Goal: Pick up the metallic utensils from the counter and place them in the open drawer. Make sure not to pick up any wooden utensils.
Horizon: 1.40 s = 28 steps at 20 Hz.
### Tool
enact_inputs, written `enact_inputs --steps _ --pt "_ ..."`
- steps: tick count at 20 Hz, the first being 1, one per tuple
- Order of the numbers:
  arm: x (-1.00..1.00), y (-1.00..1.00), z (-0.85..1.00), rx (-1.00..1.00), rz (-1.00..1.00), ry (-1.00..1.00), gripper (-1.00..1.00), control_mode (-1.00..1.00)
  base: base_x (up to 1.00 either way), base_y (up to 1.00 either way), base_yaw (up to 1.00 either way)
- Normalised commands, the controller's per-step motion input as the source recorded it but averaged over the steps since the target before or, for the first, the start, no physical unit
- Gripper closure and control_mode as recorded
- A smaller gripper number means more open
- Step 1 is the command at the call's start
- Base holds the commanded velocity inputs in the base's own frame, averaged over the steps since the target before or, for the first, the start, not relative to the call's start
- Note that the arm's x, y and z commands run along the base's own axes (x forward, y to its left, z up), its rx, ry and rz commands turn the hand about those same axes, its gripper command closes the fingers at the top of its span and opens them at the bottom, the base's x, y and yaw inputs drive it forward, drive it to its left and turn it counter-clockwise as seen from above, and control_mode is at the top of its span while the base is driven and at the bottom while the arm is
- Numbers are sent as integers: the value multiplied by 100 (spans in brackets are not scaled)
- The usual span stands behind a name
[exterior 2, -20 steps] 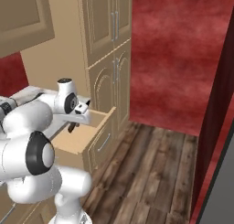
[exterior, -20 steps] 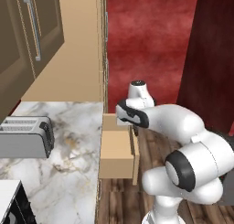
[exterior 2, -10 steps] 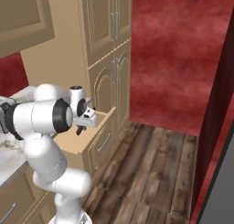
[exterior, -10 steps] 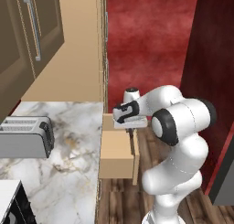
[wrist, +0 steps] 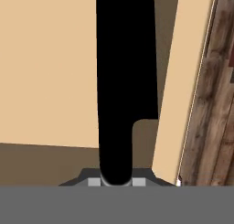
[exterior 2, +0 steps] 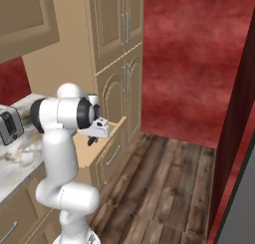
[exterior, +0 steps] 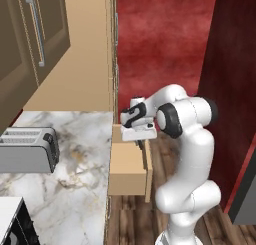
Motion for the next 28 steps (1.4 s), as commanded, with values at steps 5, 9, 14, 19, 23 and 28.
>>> enact_inputs --steps 5,9,14,19,23,28 --pt "15 -1 -44 -2 0 8 100 -100 0 0 0" --pt "1 -10 -49 -2 0 0 100 -100 0 0 0" --pt "0 -28 -40 0 0 3 100 -100 0 0 0" --pt "0 -43 -25 0 0 4 100 -100 0 0 0" --pt "0 -41 -24 0 0 4 100 -100 0 0 0" --pt "0 -43 -21 0 0 4 100 -100 0 0 0"
